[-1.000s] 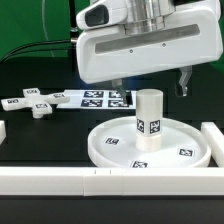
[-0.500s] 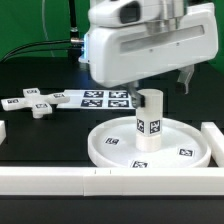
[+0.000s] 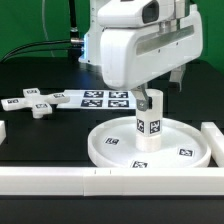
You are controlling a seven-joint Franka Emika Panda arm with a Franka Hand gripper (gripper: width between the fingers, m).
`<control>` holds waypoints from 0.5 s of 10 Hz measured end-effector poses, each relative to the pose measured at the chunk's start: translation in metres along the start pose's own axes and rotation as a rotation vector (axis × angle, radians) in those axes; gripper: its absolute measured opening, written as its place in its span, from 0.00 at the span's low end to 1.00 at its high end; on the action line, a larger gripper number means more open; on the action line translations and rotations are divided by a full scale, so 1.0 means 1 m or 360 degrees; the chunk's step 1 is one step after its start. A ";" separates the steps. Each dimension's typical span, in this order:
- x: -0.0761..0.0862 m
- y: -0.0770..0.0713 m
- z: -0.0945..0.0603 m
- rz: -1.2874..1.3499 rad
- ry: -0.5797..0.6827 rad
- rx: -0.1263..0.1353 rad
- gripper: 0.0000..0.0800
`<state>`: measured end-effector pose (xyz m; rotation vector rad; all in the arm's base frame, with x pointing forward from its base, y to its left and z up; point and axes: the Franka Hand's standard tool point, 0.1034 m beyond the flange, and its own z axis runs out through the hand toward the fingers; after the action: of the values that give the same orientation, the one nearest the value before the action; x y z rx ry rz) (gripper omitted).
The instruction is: Assemble round table
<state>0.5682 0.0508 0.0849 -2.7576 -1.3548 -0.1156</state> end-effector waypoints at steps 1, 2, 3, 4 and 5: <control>-0.003 -0.002 0.003 -0.0107 -0.0018 0.0011 0.81; -0.005 -0.001 0.004 -0.0242 -0.0019 0.0012 0.81; -0.009 -0.001 0.006 -0.0290 -0.0024 0.0018 0.81; -0.011 -0.001 0.007 -0.0423 -0.0032 0.0017 0.81; -0.013 0.000 0.008 -0.0538 -0.0034 0.0013 0.81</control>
Offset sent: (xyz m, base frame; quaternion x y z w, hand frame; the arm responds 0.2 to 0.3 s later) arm -0.0040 0.0014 -0.0038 0.0057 0.0085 -0.2141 0.9768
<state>0.5608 0.0414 0.0761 -2.5035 -1.8093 -0.0967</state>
